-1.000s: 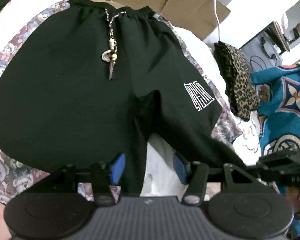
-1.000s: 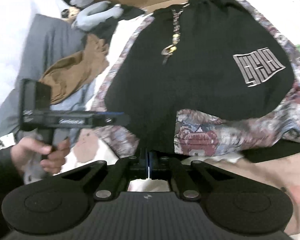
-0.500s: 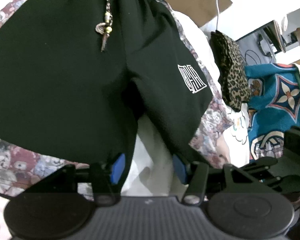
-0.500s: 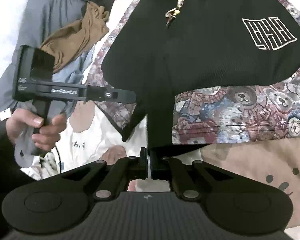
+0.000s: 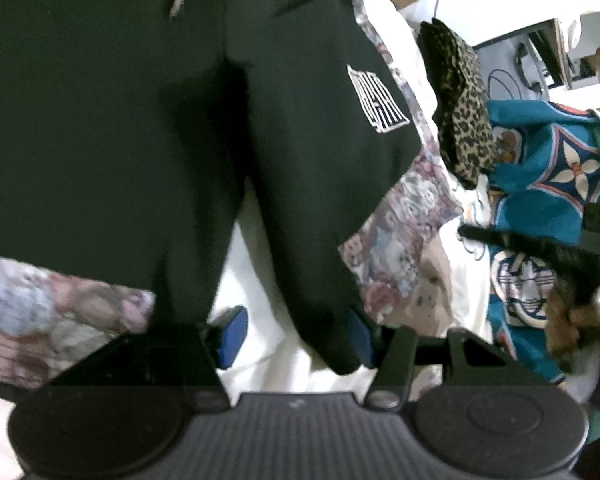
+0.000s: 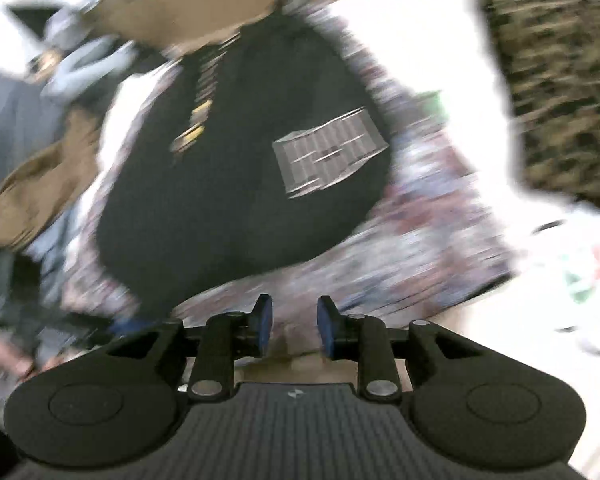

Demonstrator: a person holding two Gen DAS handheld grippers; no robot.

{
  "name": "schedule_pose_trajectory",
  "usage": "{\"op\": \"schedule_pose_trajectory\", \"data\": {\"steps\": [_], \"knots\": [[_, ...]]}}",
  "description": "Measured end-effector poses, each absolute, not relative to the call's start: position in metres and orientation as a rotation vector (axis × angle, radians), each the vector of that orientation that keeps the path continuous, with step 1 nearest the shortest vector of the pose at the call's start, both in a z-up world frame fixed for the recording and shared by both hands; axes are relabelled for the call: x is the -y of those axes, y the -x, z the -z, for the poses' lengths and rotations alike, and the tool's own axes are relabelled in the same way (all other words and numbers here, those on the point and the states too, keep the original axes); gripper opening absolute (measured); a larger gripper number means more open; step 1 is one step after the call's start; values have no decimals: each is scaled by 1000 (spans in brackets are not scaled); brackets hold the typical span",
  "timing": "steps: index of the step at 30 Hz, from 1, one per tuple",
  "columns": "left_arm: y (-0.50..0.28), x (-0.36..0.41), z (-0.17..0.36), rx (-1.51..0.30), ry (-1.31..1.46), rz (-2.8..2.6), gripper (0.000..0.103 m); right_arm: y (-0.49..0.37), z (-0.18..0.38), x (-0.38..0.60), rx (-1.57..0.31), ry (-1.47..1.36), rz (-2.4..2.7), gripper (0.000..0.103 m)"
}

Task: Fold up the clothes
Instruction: 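Pinch the shorts leg with the left gripper and pull it straight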

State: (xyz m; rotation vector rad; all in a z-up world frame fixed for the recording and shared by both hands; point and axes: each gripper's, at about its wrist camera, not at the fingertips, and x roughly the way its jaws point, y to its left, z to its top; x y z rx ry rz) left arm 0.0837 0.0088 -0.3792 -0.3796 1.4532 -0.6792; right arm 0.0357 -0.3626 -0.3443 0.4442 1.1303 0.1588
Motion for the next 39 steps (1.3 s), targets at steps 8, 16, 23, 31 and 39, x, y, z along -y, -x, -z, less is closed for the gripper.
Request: {"op": "schedule_pose_trajectory", "data": {"steps": [8,16,23,31,39], "knots": [[-91,2,389,-1439,457,685,54,-46,359,430,-1075,-401,110,27],[-96,18,389,-1463,448,721,51,-53,374,430,-1101,-387,118,27],[-92,28,391,-1475,433,742,7,-56,370,430,-1066,-375,150,27],[-95,4,390,-1482,412,689,4,-59,379,443,-1070,-399,169,27],[-103,-5,383,-1473,344,670,4,-70,398,422,-1139,-341,83,27]]}}
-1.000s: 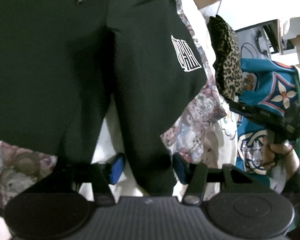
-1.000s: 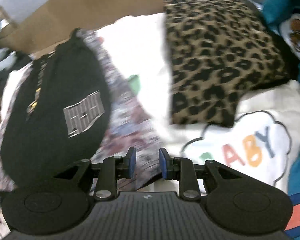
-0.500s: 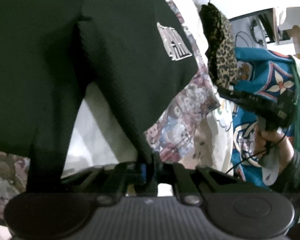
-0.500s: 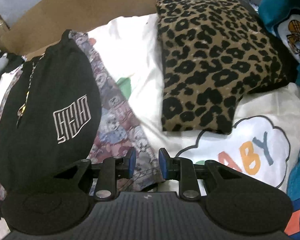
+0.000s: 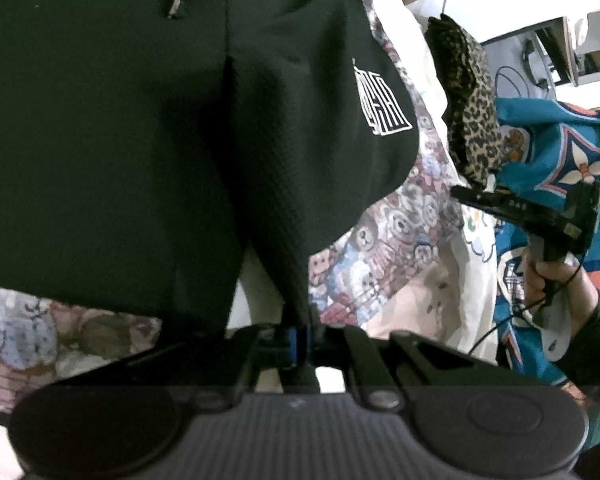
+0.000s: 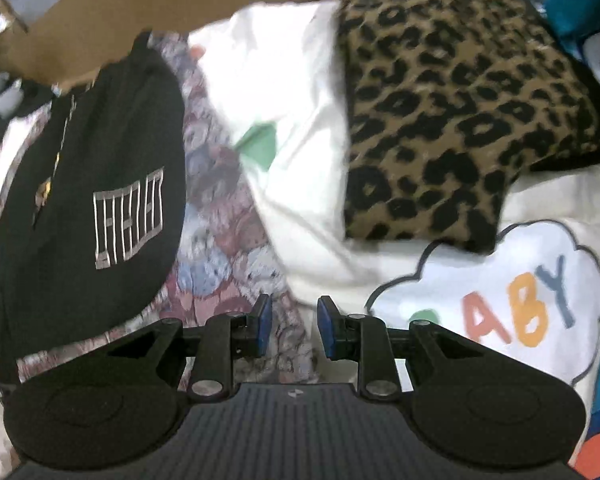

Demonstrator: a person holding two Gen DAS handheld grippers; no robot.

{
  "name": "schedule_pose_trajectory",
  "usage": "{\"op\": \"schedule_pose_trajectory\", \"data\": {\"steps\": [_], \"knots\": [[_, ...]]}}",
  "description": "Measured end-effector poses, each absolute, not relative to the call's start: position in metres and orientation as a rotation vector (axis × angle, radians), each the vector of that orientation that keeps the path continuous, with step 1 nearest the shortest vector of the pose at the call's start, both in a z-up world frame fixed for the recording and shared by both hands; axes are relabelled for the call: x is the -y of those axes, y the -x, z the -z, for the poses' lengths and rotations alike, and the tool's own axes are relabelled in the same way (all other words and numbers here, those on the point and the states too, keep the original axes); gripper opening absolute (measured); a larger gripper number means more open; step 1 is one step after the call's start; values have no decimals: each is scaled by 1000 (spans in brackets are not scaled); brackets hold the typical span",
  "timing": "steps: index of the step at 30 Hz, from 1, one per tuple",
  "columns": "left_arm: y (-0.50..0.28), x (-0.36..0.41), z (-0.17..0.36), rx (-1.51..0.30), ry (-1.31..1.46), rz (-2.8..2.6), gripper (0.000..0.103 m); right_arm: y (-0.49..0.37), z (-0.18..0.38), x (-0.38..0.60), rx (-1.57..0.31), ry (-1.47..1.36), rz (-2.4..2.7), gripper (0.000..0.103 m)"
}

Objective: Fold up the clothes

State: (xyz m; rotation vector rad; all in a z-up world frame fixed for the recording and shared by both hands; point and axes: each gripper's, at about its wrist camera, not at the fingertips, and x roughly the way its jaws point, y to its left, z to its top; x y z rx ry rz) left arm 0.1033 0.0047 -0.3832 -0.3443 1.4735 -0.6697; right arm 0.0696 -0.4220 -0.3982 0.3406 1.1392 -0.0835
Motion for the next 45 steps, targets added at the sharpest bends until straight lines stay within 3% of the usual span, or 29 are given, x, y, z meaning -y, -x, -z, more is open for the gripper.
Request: {"op": "schedule_pose_trajectory", "data": {"steps": [3,6,10,13,15,25,29,32,33,39,45], "knots": [[-104,-3,384,-1473,325,665,4,-70,409,420,-1169,-329,87,37],[-106,-4,385,-1479,321,661,4,-69,411,417,-1175,-327,71,38],[-107,-1,381,-1481,307,676,4,-72,409,411,-1214,-348,0,30],[-107,-2,379,-1481,311,688,4,-70,408,406,-1232,-362,-46,10],[-106,-3,377,-1481,315,695,4,-67,403,406,-1226,-366,-38,6],[-95,27,364,-1459,387,859,4,-67,350,424,-1189,-231,108,5],[-93,36,377,-1484,367,852,4,-68,370,428,-1248,-217,124,14],[-91,31,390,-1514,332,815,5,-64,377,441,-1215,-330,121,40],[-91,29,391,-1514,332,812,5,-63,376,446,-1196,-354,138,44],[-94,20,389,-1511,321,786,4,-63,382,477,-1128,-477,202,44],[-95,18,388,-1509,292,763,5,-72,414,456,-1196,-447,121,42]]}}
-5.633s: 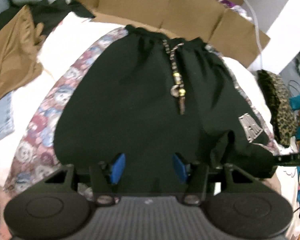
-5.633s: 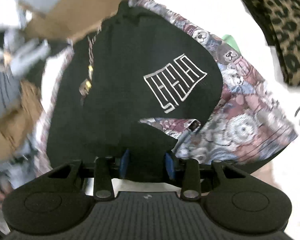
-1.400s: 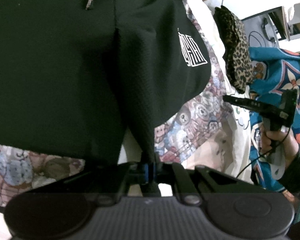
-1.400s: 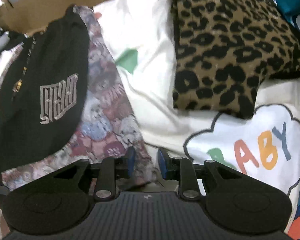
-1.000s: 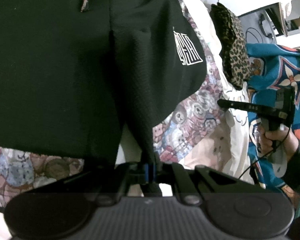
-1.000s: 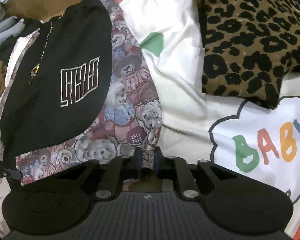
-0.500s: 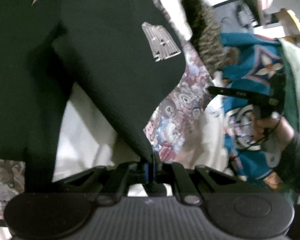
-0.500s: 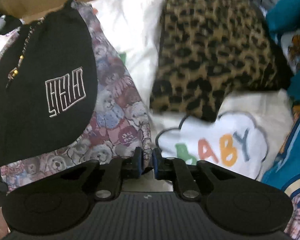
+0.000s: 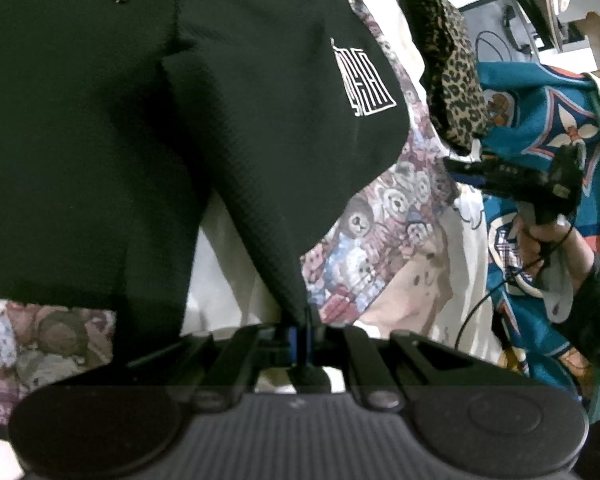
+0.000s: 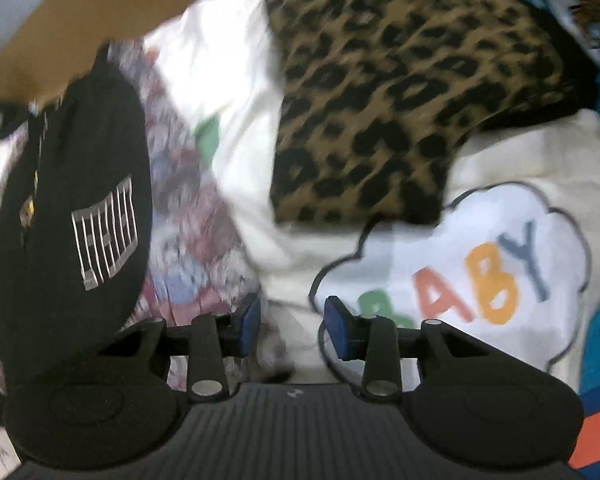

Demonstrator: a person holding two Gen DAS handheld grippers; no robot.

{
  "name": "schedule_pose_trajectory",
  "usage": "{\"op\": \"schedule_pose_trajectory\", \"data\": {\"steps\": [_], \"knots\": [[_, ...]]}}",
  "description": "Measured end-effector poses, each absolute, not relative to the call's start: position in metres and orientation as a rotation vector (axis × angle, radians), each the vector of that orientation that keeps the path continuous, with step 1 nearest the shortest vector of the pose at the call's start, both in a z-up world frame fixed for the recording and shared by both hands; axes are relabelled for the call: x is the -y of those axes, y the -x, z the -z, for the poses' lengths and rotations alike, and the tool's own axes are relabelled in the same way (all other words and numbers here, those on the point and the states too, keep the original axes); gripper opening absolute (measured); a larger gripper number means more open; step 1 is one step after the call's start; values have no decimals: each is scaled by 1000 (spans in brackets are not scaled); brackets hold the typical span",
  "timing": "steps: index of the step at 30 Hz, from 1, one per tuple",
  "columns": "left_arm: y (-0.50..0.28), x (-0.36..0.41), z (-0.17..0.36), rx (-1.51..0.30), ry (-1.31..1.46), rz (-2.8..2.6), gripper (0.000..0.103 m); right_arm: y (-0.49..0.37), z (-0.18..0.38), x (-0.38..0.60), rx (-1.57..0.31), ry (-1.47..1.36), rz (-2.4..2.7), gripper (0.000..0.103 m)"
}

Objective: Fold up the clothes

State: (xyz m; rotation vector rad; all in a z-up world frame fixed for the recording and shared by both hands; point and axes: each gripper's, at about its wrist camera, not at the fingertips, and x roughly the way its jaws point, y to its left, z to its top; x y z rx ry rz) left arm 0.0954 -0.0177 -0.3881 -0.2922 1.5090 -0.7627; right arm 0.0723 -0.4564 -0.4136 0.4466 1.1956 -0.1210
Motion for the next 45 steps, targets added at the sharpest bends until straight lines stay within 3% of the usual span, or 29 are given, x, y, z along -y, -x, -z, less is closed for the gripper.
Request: {"op": "schedule_pose_trajectory", "data": {"steps": [8,10,12,14,15,16,18,29,37,45], "knots": [[-98,21,383,-1532,323,744,19,-68,419,441,-1217,-400,78,42],[-98,20,380,-1525,348,752,34,-68,417,438,-1228,-391,77,42],[-97,21,380,-1524,368,758,42,-67,415,434,-1240,-371,63,40],[-95,26,383,-1530,358,759,41,-65,413,430,-1245,-361,46,28],[-94,28,386,-1536,349,750,37,-64,413,429,-1247,-361,39,15],[-94,29,389,-1543,341,742,24,-64,413,429,-1250,-365,33,8],[-93,27,393,-1560,345,726,7,-64,413,429,-1250,-358,32,5],[-90,11,379,-1542,312,736,2,-65,376,440,-1195,-237,143,3],[-89,15,388,-1560,320,781,1,-66,406,435,-1276,-150,141,3],[-87,33,392,-1569,312,868,1,-68,384,440,-1240,-103,176,3]]}}
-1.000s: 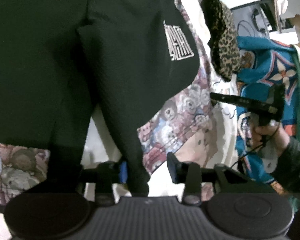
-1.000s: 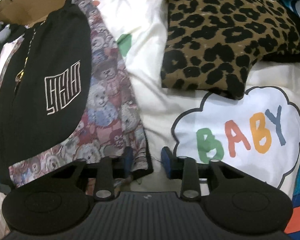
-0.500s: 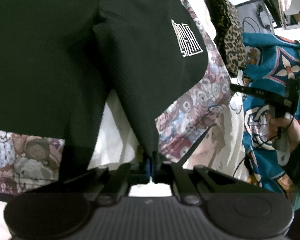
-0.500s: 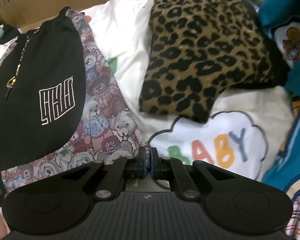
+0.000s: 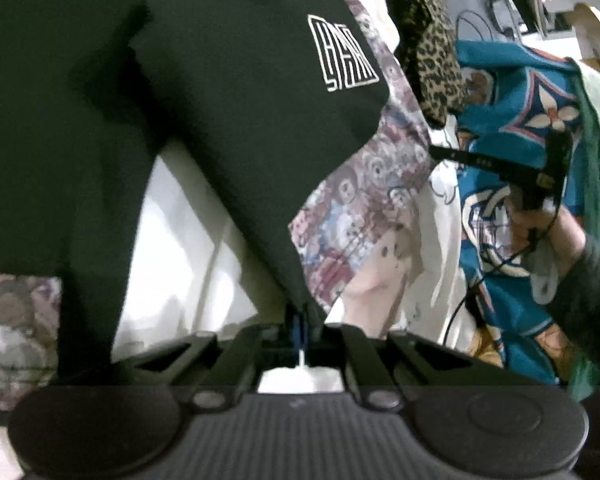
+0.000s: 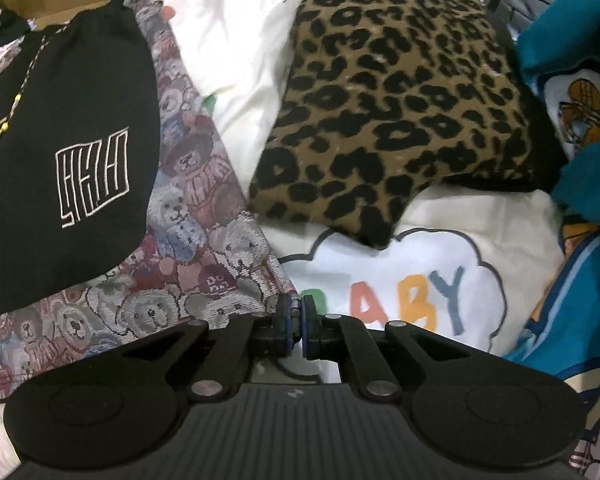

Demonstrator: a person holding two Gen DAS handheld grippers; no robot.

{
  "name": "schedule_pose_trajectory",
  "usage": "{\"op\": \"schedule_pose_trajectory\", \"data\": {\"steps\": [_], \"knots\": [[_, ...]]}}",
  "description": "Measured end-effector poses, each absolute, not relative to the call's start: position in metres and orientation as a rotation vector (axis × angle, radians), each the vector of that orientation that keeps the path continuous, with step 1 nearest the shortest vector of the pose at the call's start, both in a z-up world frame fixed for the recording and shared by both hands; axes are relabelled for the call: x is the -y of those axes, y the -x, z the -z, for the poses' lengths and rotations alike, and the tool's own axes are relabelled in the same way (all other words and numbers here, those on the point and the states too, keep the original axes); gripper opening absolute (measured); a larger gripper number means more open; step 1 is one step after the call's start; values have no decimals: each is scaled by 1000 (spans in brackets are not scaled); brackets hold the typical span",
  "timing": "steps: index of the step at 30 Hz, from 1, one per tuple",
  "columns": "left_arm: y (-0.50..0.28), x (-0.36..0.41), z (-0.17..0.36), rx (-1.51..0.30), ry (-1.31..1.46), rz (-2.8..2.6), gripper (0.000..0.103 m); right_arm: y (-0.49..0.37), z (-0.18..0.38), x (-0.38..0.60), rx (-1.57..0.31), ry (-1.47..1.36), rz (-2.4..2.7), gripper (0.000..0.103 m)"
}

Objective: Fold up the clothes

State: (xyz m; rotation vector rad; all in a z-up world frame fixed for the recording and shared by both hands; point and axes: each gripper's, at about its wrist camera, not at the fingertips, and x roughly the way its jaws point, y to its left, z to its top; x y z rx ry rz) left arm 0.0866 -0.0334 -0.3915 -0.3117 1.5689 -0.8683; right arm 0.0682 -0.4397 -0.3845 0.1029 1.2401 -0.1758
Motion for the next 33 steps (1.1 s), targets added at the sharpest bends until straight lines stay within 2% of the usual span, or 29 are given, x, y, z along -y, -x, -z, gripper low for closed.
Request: {"op": "schedule_pose_trajectory", "data": {"steps": [6,8,9,10,11,14,15,16,17,22,33], "knots": [[-85,33,406,-1593,284,840,1,-68,405,432,-1279,-83,172,3],[-84,29,400,-1594,279,851,3,-70,401,436,-1290,-119,181,4],[-85,27,397,-1597,270,846,7,-70,399,437,-1293,-133,186,5],[-86,23,393,-1599,255,824,15,-70,395,438,-1294,-142,191,7],[-88,19,389,-1593,252,806,17,-70,390,438,-1289,-148,195,9],[-97,2,373,-1549,301,778,22,-67,373,436,-1233,-151,174,14],[-100,-5,367,-1524,298,764,28,-67,367,435,-1210,-158,165,26],[-103,-10,361,-1499,284,747,34,-67,362,435,-1187,-167,160,33],[-106,-15,355,-1476,271,730,36,-69,358,435,-1166,-178,155,34],[-122,-40,339,-1374,271,641,42,-81,342,438,-1091,-217,151,34],[-146,-97,341,-1283,157,415,41,-127,353,410,-1026,-198,79,35]]}}
